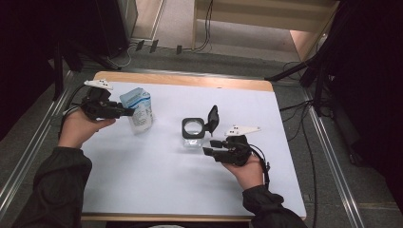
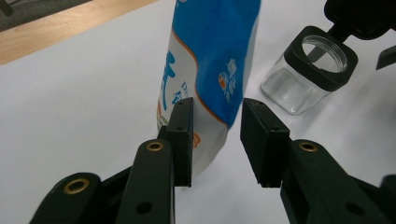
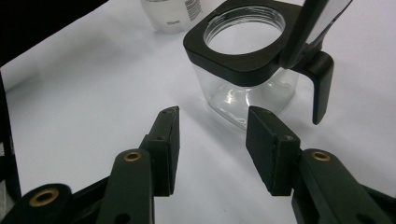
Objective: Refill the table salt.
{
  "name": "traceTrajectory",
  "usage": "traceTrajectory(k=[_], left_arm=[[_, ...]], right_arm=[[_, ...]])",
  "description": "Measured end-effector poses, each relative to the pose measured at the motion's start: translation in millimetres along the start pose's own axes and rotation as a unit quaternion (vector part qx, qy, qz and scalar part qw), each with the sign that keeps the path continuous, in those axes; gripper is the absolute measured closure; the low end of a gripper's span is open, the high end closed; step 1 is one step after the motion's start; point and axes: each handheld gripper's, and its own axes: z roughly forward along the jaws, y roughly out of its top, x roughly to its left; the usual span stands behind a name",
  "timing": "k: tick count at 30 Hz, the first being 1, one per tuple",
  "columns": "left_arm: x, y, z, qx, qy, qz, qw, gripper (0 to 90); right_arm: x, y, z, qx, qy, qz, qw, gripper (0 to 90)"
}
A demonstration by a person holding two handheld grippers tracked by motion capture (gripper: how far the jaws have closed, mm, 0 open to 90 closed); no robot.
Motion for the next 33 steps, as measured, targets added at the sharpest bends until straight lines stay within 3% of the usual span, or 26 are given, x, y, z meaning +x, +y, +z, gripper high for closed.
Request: traceTrajectory(k=[3,11,17,22,26,29,33], left_arm=[[-0.3,4.7,2.3,0.012,0.001,0.004,0.9999,66.9],[3.7,11.4,7.1,0.012,-0.008,0.0,0.9999,75.1],[-1.3,16.8,8.8,0.013,0.014,-0.005,0.9998,90.0],[-3.2,19.4,9.4,0.011,0.006,-0.001,0.9999,90.0],[-4.2,20.0,6.5,0.01,-0.005,-0.011,0.9999,90.0],[-5.5,21.6,-1.4,0.002,-0.02,-0.02,0.9996,90.0],[-13.0,24.9,-14.4,-0.007,-0.021,-0.017,0.9996,90.0]], right_arm=[[2.4,-2.4,1.1,0.001,0.002,0.002,1.0,56.2],[8.9,-7.7,3.5,0.002,0.002,0.006,1.0,54.0],[13.4,-4.6,8.3,-0.003,0.007,0.002,1.0,55.1],[18.1,-2.1,13.1,-0.002,0.007,-0.009,0.9999,55.0],[22.1,1.7,14.9,-0.01,0.008,-0.016,0.9998,54.9],[25.2,4.9,17.4,-0.016,0.011,-0.014,0.9997,54.7],[33.6,8.4,24.2,-0.017,0.013,-0.03,0.9993,54.4]])
